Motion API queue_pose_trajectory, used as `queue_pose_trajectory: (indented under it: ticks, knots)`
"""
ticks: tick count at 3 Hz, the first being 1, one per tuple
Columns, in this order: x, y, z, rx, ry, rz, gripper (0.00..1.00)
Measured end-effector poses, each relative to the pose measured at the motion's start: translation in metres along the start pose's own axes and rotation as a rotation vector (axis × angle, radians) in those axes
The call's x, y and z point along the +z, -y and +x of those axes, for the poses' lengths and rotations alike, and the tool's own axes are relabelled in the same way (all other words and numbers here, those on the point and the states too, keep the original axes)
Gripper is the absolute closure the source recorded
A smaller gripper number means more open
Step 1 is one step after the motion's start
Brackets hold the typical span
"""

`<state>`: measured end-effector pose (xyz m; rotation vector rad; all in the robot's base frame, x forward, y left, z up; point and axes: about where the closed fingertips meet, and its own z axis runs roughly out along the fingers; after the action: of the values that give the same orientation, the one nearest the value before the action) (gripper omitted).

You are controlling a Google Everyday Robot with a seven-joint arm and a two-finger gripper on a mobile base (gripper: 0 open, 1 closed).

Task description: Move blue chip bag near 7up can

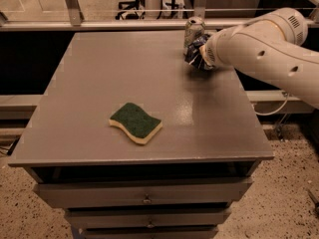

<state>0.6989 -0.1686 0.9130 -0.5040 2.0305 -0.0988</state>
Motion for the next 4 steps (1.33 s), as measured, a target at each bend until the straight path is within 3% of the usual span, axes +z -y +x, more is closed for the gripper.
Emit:
queue_pose_trajectory:
  ticks: [1,2,4]
  knots:
    - [0.021,-0.004,0.003,0.002,-0.008,-0.024,1.0]
    - [0.033,-0.008,0.003,0.0,-0.018,-0.041,0.86]
    - [0.039,-0.012,0.0,-0.011,-0.023,-0.066,0.39]
